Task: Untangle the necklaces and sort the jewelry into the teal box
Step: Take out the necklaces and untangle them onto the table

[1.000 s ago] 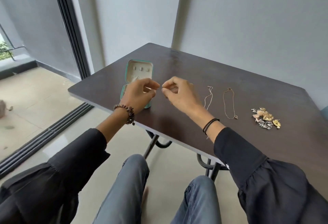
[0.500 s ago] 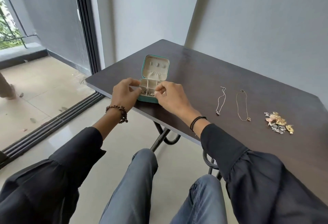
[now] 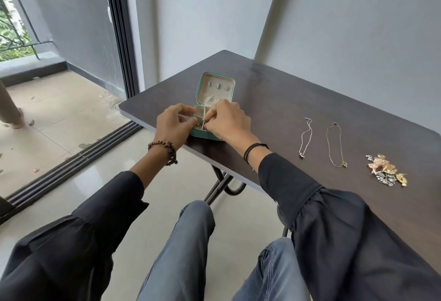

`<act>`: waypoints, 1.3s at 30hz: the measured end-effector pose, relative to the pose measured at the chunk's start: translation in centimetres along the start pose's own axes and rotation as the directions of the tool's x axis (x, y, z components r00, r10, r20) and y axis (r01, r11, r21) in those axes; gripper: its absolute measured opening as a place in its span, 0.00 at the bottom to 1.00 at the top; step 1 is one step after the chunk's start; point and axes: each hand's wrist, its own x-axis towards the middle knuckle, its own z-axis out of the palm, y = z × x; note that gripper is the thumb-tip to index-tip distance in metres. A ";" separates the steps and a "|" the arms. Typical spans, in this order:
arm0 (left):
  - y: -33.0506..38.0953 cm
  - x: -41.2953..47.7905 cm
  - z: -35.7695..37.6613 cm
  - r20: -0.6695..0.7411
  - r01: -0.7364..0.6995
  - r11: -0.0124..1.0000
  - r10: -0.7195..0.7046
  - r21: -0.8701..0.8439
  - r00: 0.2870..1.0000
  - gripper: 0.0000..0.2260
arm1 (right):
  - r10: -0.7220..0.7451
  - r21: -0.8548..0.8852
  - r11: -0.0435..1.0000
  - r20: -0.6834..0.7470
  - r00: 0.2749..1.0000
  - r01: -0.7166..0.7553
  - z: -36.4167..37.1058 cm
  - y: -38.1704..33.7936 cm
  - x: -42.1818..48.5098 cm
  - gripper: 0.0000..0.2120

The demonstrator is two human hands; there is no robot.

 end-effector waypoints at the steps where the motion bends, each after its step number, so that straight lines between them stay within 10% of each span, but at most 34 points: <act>1: 0.0 0.0 0.0 0.000 -0.001 1.000 0.001 -0.001 1.000 0.08 | -0.008 -0.013 1.000 -0.002 1.000 0.008 0.0 0.0 0.2 0.10; 24: 1.5 -0.3 0.3 -0.023 -0.085 0.986 0.090 0.145 0.996 0.07 | -0.064 0.330 0.940 -0.074 0.995 0.085 -0.8 1.4 0.2 0.06; 32: 6.6 -0.7 0.6 0.182 -0.064 0.934 0.135 -0.351 0.974 0.20 | 0.072 0.739 0.672 -0.120 0.990 0.041 -5.0 1.7 -0.2 0.05; 39: 8.3 -1.1 1.1 0.303 -0.037 0.899 0.186 -0.437 0.935 0.12 | 0.215 0.878 0.476 -0.163 0.963 0.042 -9.2 4.2 -1.0 0.04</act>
